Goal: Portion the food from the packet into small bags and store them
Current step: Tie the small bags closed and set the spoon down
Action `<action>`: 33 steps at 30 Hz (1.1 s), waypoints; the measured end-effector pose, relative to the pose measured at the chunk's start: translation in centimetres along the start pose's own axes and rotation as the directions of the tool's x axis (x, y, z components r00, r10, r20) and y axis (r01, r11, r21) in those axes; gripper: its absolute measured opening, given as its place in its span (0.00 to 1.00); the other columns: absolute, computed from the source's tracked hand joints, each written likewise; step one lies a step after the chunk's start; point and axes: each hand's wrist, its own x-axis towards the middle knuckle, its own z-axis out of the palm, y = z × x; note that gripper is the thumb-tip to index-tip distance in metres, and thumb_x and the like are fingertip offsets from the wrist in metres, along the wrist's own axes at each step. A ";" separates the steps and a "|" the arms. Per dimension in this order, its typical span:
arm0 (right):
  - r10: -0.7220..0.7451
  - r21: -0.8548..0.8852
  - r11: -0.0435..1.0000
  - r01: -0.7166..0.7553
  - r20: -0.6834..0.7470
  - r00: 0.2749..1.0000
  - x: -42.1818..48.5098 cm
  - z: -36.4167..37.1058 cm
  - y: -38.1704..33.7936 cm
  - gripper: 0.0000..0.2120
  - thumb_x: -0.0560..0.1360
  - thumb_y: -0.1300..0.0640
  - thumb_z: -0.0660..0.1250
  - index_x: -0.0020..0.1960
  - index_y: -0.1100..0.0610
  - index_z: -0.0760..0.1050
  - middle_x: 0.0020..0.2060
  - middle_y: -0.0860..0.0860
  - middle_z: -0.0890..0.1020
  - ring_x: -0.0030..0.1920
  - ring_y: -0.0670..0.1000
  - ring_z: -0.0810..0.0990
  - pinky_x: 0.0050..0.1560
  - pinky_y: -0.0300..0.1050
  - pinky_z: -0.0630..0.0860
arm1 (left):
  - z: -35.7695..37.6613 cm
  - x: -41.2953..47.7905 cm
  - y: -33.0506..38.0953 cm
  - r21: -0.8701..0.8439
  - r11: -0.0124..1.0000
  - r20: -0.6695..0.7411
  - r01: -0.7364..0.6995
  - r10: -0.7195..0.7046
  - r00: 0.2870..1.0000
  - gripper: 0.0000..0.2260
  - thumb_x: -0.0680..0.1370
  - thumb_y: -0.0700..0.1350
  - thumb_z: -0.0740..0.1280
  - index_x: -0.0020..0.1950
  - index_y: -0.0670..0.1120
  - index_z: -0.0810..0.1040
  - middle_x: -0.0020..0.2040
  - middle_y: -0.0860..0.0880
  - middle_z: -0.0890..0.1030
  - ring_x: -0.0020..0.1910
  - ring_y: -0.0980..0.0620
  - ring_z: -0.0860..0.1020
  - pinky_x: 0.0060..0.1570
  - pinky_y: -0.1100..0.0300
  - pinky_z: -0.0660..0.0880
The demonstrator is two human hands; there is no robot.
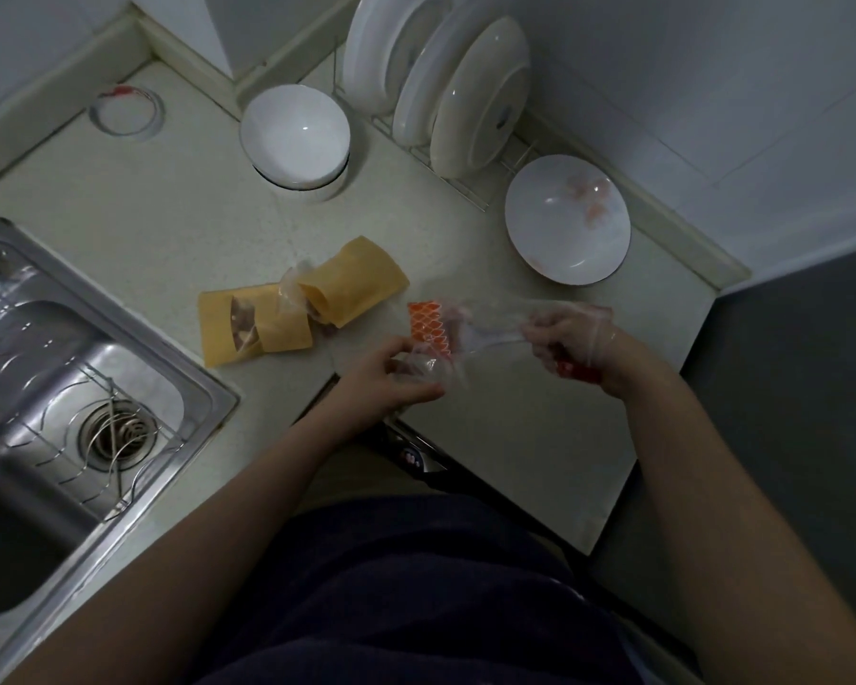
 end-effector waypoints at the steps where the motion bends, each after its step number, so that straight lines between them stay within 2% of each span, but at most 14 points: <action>1: -0.002 -0.014 1.000 0.002 0.015 1.000 -0.1 0.0 0.1 0.04 0.79 0.65 0.62 0.46 0.60 0.71 0.28 0.52 0.67 0.18 0.42 0.66 0.18 0.33 0.62 | -0.1 0.0 0.1 0.013 0.999 -0.005 -0.031 0.031 1.000 0.20 0.69 0.47 0.77 0.59 0.53 0.77 0.55 0.51 0.80 0.52 0.57 0.80 0.48 0.61 0.80; 4: -0.002 -0.009 1.000 0.003 0.041 0.999 -0.3 -0.4 0.4 0.09 0.79 0.62 0.62 0.40 0.56 0.68 0.28 0.51 0.66 0.20 0.42 0.65 0.19 0.32 0.61 | -0.1 -0.2 0.8 0.021 0.997 0.007 -0.076 0.076 0.997 0.15 0.71 0.48 0.76 0.54 0.57 0.77 0.53 0.65 0.76 0.49 0.71 0.76 0.43 0.73 0.75; 6: -0.006 -0.003 1.000 0.006 0.052 0.999 -0.6 -1.0 0.5 0.07 0.79 0.61 0.63 0.42 0.56 0.69 0.27 0.50 0.67 0.22 0.42 0.66 0.20 0.33 0.62 | -0.1 -0.1 0.9 0.028 0.996 0.010 -0.083 0.082 0.997 0.13 0.71 0.49 0.75 0.53 0.58 0.77 0.53 0.65 0.76 0.50 0.71 0.75 0.46 0.69 0.75; 10: -0.085 0.020 0.996 0.084 0.075 0.994 -2.0 -1.9 0.5 0.01 0.78 0.61 0.64 0.47 0.58 0.73 0.25 0.48 0.70 0.24 0.43 0.68 0.22 0.33 0.65 | 0.1 0.3 1.0 0.031 0.995 -0.010 -0.096 0.096 0.995 0.14 0.71 0.49 0.75 0.56 0.54 0.79 0.57 0.58 0.77 0.54 0.64 0.77 0.54 0.61 0.75; 12: -0.163 -0.037 0.986 0.165 0.042 0.986 -2.8 -2.3 0.4 0.02 0.77 0.60 0.65 0.47 0.58 0.75 0.27 0.45 0.75 0.26 0.41 0.72 0.25 0.32 0.68 | 0.2 0.5 1.1 0.017 0.996 -0.015 -0.082 0.082 0.996 0.17 0.71 0.48 0.75 0.58 0.50 0.79 0.58 0.53 0.77 0.52 0.59 0.78 0.51 0.57 0.79; 14: -0.187 -0.086 0.979 0.184 -0.027 0.982 -3.7 -2.6 0.2 0.05 0.76 0.58 0.66 0.50 0.58 0.79 0.35 0.45 0.80 0.34 0.42 0.77 0.31 0.35 0.71 | 0.3 0.7 1.2 -0.008 0.998 -0.005 -0.063 0.063 0.998 0.18 0.71 0.48 0.75 0.59 0.47 0.79 0.59 0.51 0.77 0.49 0.58 0.80 0.48 0.56 0.80; 17: -0.190 0.001 0.982 0.190 -0.080 0.979 -4.7 -3.4 0.2 0.07 0.76 0.62 0.65 0.49 0.54 0.81 0.35 0.42 0.84 0.34 0.40 0.81 0.30 0.32 0.75 | 0.5 1.2 1.2 -0.013 0.999 0.037 -0.044 0.045 0.998 0.19 0.71 0.48 0.76 0.60 0.47 0.79 0.59 0.50 0.78 0.50 0.52 0.81 0.48 0.52 0.80; 19: -0.172 0.023 0.984 0.176 -0.137 0.976 -5.3 -4.1 0.3 0.09 0.76 0.64 0.65 0.51 0.56 0.82 0.39 0.47 0.85 0.36 0.45 0.82 0.33 0.36 0.77 | 0.8 1.6 1.3 0.006 0.999 0.047 -0.039 0.038 0.998 0.18 0.71 0.48 0.76 0.59 0.48 0.79 0.57 0.50 0.79 0.50 0.50 0.81 0.48 0.51 0.80; 20: -0.163 0.018 0.985 0.169 -0.184 0.969 -5.5 -4.5 0.4 0.08 0.76 0.64 0.65 0.51 0.58 0.81 0.37 0.49 0.83 0.33 0.48 0.79 0.32 0.37 0.75 | 1.0 1.8 1.3 0.006 1.000 0.055 -0.030 0.029 0.998 0.17 0.71 0.48 0.76 0.58 0.50 0.79 0.56 0.50 0.80 0.51 0.49 0.81 0.48 0.52 0.80; 23: -0.159 0.064 0.981 0.184 -0.283 0.946 -6.4 -5.6 0.8 0.07 0.76 0.65 0.63 0.43 0.59 0.79 0.22 0.47 0.69 0.24 0.45 0.64 0.23 0.35 0.62 | 1.4 2.4 1.2 -0.004 1.000 0.084 0.005 -0.004 0.996 0.15 0.71 0.48 0.76 0.56 0.53 0.79 0.52 0.49 0.83 0.51 0.46 0.82 0.44 0.58 0.80; 26: -0.143 0.145 0.969 0.203 -0.344 0.928 -7.3 -6.3 1.1 0.09 0.77 0.67 0.62 0.39 0.62 0.77 0.20 0.47 0.65 0.23 0.45 0.61 0.21 0.35 0.59 | 1.6 2.9 1.0 0.055 0.998 0.094 0.034 -0.039 0.995 0.21 0.71 0.50 0.76 0.62 0.48 0.78 0.53 0.50 0.84 0.53 0.49 0.82 0.51 0.55 0.79; 28: -0.129 0.183 0.959 0.215 -0.392 0.911 -7.8 -6.5 1.2 0.07 0.77 0.67 0.61 0.42 0.66 0.75 0.20 0.48 0.65 0.22 0.45 0.61 0.21 0.35 0.58 | 1.7 3.1 0.7 0.071 0.996 0.099 0.062 -0.069 0.993 0.23 0.71 0.51 0.76 0.63 0.47 0.77 0.52 0.49 0.84 0.51 0.49 0.82 0.52 0.54 0.80; 31: -0.140 0.219 0.942 0.253 -0.428 0.893 -8.3 -6.6 1.3 0.05 0.77 0.67 0.60 0.51 0.66 0.73 0.21 0.50 0.63 0.21 0.45 0.60 0.21 0.35 0.56 | 1.9 3.0 0.9 0.067 0.995 0.100 0.070 -0.077 0.992 0.23 0.71 0.49 0.76 0.63 0.45 0.74 0.49 0.51 0.82 0.44 0.56 0.83 0.42 0.64 0.80; 33: -0.152 0.222 0.937 0.269 -0.433 0.888 -8.6 -6.3 1.4 0.06 0.77 0.66 0.61 0.54 0.64 0.72 0.22 0.50 0.62 0.22 0.46 0.59 0.22 0.36 0.55 | 2.0 2.9 0.8 0.071 0.995 0.113 0.065 -0.073 0.991 0.27 0.71 0.47 0.76 0.67 0.43 0.72 0.51 0.49 0.82 0.48 0.45 0.83 0.46 0.56 0.80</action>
